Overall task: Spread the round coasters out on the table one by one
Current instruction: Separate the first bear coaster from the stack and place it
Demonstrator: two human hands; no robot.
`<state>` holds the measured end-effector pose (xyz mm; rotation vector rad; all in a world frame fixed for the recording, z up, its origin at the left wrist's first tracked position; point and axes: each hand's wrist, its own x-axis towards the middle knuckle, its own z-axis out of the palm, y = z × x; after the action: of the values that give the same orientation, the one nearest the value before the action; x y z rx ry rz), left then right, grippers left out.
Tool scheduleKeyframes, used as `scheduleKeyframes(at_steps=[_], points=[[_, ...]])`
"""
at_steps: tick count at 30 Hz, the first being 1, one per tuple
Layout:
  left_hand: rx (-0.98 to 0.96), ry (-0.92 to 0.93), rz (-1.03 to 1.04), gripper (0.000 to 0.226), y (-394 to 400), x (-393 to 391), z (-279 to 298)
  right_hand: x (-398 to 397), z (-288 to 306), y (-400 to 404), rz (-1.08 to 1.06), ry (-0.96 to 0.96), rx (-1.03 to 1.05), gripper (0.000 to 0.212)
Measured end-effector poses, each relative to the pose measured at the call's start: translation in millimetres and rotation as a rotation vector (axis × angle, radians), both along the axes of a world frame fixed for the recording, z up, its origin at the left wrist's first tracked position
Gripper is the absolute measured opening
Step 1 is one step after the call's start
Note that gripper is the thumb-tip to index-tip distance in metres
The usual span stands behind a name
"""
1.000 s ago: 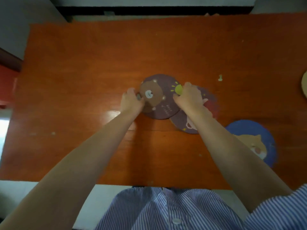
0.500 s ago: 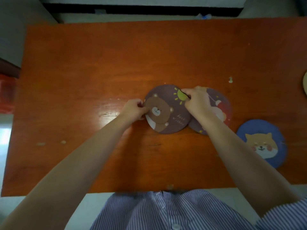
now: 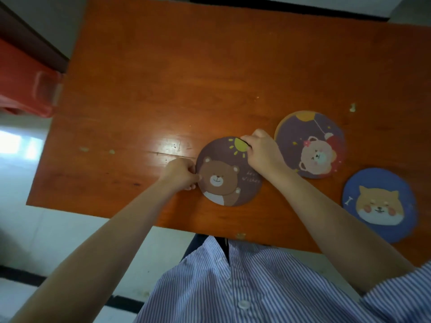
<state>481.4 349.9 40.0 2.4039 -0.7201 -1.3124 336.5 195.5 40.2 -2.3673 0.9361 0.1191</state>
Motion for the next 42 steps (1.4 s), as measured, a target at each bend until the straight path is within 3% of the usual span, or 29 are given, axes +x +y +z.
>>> scheduleKeyframes(at_steps=[10,33,37,42], points=[[-0.057,-0.139,0.115,0.013,28,-24,-6,13,-12,13,-0.188,0.056,0.042,0.035],[-0.06,-0.247,0.1,0.019,37,-32,-8,8,-22,24,-0.16,0.026,-0.007,0.037],[0.012,-0.263,0.069,0.027,34,-28,-5,4,-22,23,-0.106,0.038,-0.061,0.037],[0.053,-0.437,-0.083,0.029,29,-26,-1,-23,-14,14,-0.126,-0.008,-0.139,0.031]])
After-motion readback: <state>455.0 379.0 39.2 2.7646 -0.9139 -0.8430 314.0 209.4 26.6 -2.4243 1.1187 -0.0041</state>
